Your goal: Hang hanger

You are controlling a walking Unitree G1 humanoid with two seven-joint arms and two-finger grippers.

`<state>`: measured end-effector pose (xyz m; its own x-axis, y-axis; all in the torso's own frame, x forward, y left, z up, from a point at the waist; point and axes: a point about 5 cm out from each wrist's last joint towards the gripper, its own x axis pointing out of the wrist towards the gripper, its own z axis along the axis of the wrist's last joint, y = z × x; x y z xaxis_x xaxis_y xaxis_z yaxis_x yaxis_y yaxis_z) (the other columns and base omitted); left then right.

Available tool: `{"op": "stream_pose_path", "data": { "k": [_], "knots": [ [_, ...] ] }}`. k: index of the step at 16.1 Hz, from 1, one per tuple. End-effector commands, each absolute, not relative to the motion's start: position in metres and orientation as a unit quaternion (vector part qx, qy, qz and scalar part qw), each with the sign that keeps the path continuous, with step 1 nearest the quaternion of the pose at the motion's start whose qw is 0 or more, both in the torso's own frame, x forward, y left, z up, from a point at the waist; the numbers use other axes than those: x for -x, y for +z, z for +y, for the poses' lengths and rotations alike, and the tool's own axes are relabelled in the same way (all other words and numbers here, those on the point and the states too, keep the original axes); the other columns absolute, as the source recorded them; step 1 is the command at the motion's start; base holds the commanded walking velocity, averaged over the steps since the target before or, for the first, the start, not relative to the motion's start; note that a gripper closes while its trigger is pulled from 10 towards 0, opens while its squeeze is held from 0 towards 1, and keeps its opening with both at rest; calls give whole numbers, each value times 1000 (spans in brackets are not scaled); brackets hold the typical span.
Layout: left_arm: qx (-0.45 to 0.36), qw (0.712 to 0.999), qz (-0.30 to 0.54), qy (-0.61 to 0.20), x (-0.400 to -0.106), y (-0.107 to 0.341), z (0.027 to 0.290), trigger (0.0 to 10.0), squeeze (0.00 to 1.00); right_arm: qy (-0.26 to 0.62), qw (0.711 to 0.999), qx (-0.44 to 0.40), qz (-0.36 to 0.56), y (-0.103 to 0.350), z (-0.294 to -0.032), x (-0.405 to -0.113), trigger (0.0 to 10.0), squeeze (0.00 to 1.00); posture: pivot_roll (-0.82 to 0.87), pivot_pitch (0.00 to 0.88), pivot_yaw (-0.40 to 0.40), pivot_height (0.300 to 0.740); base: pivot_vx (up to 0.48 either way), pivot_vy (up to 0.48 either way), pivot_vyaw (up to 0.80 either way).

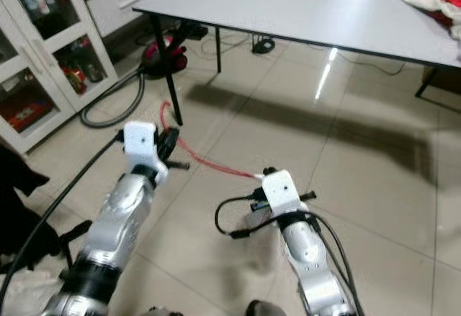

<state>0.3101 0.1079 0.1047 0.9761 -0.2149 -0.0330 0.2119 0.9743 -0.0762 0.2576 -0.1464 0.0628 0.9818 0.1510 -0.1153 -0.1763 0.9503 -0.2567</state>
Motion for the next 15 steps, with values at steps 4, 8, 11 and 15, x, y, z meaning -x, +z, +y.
{"op": "stream_pose_path", "data": {
  "k": [4, 8, 11, 15],
  "knots": [
    [-9, 994, 18, -110, -301, 103, 104, 10000, 0, 54, 992, 96, 65, 61, -160, -272, 0, 0, -126, 61, 43, 740, 0, -360, 444],
    [2, 997, 48, -63, -294, 92, 117, 10000, 0, 98, 988, 85, 83, 54, -149, -277, 0, 0, -91, 71, 17, 740, 0, -480, 498],
    [-13, 998, 50, -48, -293, 89, 122, 10000, 0, 129, 984, 82, 95, 49, -140, -279, 0, 0, -68, 70, -1, 740, 0, -480, 483],
    [-41, 997, 58, -19, -286, 81, 137, 10000, 0, 138, 979, 61, 134, 30, -141, -271, 0, 0, -26, 61, -29, 740, 0, -480, 480]
  ]
}}
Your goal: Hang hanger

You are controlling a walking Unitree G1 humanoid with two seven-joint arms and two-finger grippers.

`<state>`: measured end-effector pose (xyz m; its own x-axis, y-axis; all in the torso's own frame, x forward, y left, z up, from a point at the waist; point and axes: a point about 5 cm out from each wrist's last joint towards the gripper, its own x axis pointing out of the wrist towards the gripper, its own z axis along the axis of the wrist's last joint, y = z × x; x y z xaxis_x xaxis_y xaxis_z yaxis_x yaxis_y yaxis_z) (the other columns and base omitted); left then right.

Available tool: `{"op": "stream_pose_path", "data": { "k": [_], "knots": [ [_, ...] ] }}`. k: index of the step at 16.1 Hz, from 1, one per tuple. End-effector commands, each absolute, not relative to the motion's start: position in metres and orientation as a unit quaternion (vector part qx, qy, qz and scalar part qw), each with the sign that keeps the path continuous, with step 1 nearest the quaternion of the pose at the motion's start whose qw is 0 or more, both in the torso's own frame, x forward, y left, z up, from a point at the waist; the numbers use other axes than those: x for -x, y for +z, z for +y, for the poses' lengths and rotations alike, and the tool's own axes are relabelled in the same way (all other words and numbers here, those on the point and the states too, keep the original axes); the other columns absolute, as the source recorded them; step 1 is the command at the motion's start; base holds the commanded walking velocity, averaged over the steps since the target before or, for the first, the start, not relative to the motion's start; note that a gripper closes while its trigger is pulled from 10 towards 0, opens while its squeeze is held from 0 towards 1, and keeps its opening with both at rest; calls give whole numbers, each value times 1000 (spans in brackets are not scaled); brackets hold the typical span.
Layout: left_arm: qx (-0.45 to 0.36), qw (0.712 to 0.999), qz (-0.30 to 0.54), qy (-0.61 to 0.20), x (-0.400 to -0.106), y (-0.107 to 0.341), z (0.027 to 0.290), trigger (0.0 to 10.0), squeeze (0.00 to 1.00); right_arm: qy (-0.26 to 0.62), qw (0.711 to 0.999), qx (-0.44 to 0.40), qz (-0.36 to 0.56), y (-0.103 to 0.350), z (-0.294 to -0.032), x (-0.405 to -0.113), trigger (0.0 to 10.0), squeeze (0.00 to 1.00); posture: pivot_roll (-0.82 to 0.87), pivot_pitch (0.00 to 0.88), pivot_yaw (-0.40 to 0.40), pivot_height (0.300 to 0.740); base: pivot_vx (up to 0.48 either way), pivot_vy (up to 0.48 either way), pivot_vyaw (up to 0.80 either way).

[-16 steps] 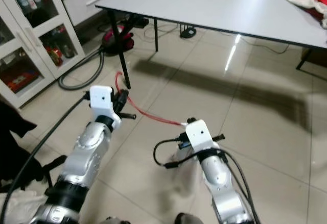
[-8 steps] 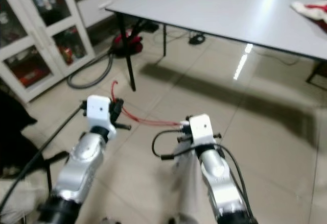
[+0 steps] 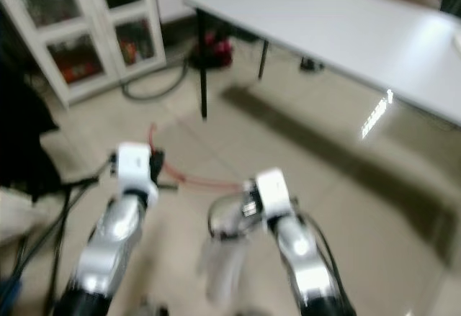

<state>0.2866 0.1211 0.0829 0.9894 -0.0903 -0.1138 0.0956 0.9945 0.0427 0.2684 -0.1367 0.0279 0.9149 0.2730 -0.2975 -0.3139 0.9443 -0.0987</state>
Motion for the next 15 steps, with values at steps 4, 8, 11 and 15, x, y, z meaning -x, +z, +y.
{"op": "stream_pose_path", "data": {
  "k": [4, 8, 11, 15],
  "knots": [
    [-47, 995, 82, 26, -254, 61, 173, 10000, 0, 128, 983, 35, 128, 29, -151, -260, 0, 0, -13, 65, -73, 740, 0, -120, 478],
    [-61, 992, 110, 7, -211, 42, 177, 10000, 0, 150, 976, 34, 152, 12, -162, -235, 0, 0, 14, 75, -103, 740, 0, 0, 481],
    [-61, 994, 93, 25, -227, 53, 168, 10000, 0, 171, 973, 18, 153, 16, -154, -249, 0, 0, 13, 80, -103, 740, 0, 0, 479],
    [-111, 991, 72, 17, -242, 66, 166, 10000, 0, 167, 975, 5, 146, 19, -149, -263, 0, 0, 19, 86, -71, 740, 0, -240, 478]
  ]
}}
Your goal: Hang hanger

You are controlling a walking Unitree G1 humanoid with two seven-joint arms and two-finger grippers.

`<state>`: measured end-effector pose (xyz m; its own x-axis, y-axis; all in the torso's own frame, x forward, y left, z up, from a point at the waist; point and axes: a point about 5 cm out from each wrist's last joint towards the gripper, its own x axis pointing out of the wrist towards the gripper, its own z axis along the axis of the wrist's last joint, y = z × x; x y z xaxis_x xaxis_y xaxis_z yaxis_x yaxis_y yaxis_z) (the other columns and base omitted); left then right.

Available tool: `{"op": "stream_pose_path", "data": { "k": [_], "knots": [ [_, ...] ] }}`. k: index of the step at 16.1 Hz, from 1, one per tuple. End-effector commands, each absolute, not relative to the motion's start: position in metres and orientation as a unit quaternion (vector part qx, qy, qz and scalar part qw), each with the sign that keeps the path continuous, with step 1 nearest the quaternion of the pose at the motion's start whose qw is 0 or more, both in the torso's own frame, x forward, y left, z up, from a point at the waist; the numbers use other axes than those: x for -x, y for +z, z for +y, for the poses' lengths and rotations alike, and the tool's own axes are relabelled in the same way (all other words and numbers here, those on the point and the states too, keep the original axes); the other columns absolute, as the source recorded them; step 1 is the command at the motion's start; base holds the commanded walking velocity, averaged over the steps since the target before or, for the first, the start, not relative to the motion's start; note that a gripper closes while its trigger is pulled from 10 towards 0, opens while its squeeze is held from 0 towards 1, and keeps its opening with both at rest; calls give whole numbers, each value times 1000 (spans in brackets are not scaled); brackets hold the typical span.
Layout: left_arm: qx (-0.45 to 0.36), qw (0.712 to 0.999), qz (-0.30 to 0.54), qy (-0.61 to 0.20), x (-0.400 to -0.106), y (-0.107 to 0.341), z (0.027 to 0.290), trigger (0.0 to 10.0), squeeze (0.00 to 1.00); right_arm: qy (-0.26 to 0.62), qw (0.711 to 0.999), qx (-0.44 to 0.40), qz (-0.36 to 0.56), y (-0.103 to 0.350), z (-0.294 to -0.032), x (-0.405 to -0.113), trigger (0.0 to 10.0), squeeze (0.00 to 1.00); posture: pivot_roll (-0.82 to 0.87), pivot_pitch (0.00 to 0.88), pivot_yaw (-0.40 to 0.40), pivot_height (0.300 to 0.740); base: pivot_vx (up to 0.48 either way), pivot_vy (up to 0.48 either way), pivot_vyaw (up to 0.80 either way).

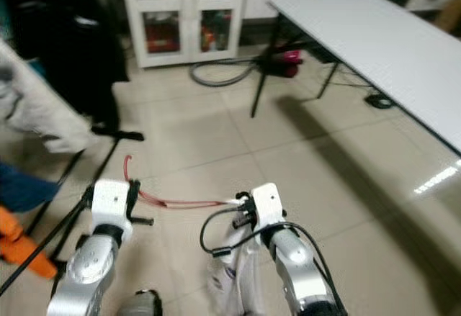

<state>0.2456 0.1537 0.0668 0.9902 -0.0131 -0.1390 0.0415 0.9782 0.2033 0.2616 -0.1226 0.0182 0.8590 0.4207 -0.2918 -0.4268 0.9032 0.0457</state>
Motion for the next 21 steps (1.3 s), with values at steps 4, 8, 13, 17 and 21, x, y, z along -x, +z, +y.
{"op": "stream_pose_path", "data": {
  "k": [4, 8, 13, 17, 21],
  "knots": [
    [-151, 987, 53, -11, -257, 89, 157, 10000, 0, 134, 980, -18, 144, 15, -145, -265, 0, 0, 29, 75, -16, 740, 0, -480, 470],
    [-180, 982, 51, -25, -266, 99, 169, 10000, 0, 84, 984, -63, 147, 7, -144, -261, 0, 0, 36, 53, 33, 740, 0, -480, 459],
    [-171, 982, 66, -37, -264, 93, 160, 10000, 0, 88, 985, -58, 136, 10, -143, -264, 0, 0, 8, 65, 35, 740, 0, -480, 455],
    [-145, 986, 78, -18, -265, 91, 163, 10000, 0, 109, 983, -63, 136, 13, -144, -266, 0, 0, 6, 75, 31, 740, 0, -424, 456],
    [-185, 976, 112, 3, -271, 80, 167, 10000, 0, 229, 964, -85, 103, 48, -115, -281, 10000, 0, 7, 74, 11, 740, 0, 0, 114]
  ]
}}
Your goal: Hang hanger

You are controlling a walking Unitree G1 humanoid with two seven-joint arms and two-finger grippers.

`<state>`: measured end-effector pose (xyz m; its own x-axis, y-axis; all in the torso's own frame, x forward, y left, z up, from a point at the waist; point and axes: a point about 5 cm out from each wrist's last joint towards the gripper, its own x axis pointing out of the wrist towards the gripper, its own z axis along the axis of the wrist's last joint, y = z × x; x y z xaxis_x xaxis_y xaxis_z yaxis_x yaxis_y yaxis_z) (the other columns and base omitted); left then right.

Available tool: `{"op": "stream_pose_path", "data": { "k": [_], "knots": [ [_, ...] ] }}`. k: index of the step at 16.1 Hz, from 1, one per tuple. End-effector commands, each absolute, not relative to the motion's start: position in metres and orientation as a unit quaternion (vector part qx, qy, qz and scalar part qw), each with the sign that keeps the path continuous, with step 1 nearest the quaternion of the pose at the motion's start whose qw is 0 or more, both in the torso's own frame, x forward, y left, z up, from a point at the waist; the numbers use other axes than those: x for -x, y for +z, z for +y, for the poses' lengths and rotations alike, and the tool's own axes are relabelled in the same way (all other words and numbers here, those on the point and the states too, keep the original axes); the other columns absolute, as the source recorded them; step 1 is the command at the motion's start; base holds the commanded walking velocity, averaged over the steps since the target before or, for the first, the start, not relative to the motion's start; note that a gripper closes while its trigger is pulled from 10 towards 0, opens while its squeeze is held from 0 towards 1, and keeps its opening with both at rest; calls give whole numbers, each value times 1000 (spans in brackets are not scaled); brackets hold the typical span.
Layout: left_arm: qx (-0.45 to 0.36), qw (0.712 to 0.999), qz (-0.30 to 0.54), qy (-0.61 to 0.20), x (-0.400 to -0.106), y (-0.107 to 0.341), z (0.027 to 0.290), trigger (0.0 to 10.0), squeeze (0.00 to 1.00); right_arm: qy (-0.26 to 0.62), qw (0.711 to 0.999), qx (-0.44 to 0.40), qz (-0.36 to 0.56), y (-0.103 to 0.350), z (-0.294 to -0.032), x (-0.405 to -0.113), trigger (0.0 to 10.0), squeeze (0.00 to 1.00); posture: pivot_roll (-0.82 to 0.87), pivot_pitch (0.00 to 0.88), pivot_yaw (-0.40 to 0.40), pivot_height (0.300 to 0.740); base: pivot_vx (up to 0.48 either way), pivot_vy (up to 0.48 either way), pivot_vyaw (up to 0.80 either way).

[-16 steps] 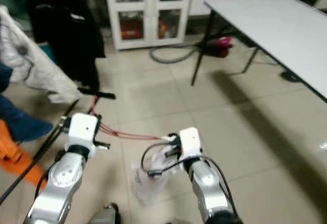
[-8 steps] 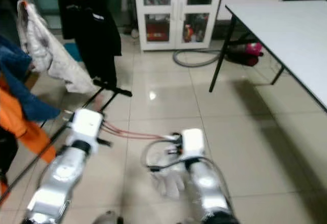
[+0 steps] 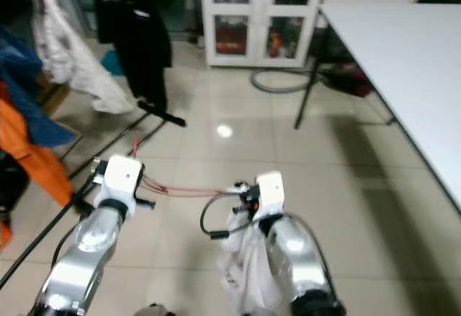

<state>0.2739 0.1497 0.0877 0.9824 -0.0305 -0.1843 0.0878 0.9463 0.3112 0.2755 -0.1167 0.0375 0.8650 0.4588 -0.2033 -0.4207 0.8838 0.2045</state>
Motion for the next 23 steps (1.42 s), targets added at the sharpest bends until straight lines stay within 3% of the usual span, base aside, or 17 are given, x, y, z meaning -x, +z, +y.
{"op": "stream_pose_path", "data": {
  "k": [1, 6, 9, 13, 16, 17, 18, 21, 23],
  "knots": [
    [-179, 977, 113, 2, -273, 79, 164, 10000, 0, 259, 957, -94, 86, 63, -106, -284, 10000, 0, 7, 74, 6, 740, 0, 0, 0],
    [-180, 977, 116, 10, -273, 77, 165, 10000, 0, 280, 947, -145, 59, 96, -104, -292, 10000, 0, 14, 83, -15, 740, 0, 0, 0],
    [-200, 969, 146, 25, -271, 67, 170, 10000, 0, 285, 919, -264, 72, 114, -109, -294, 10000, 0, 9, 95, -25, 740, 0, 0, 0],
    [-93, 984, 141, 53, -282, 80, 168, 10000, 0, 272, 929, -189, 167, 75, -108, -284, 10000, 0, 8, 98, -31, 740, 0, 0, 0],
    [-103, 990, 95, 35, -291, 101, 160, 10000, 0, 294, 906, -172, 251, 49, -98, -268, 10000, 0, 9, 100, -30, 740, 0, 0, 0],
    [-115, 990, 80, 29, -294, 108, 159, 10000, 0, 305, 904, -153, 256, 46, -96, -265, 10000, 620, 11, 101, -29, 740, 0, 0, 0],
    [-126, 989, 67, 24, -297, 114, 158, 10000, 0, 318, 903, -132, 256, 44, -94, -264, 10000, 984, 11, 103, -30, 740, 0, 0, 0],
    [-138, 989, 37, 19, -304, 133, 158, 10000, 0, 363, 911, 20, 195, 53, -89, -265, 10000, 1000, 14, 105, -30, 740, 0, 0, 0],
    [-141, 989, 34, 20, -307, 136, 160, 10000, 0, 372, 916, 72, 129, 68, -84, -270, 10000, 1000, 14, 106, -32, 740, 0, 0, 0]
  ]
}}
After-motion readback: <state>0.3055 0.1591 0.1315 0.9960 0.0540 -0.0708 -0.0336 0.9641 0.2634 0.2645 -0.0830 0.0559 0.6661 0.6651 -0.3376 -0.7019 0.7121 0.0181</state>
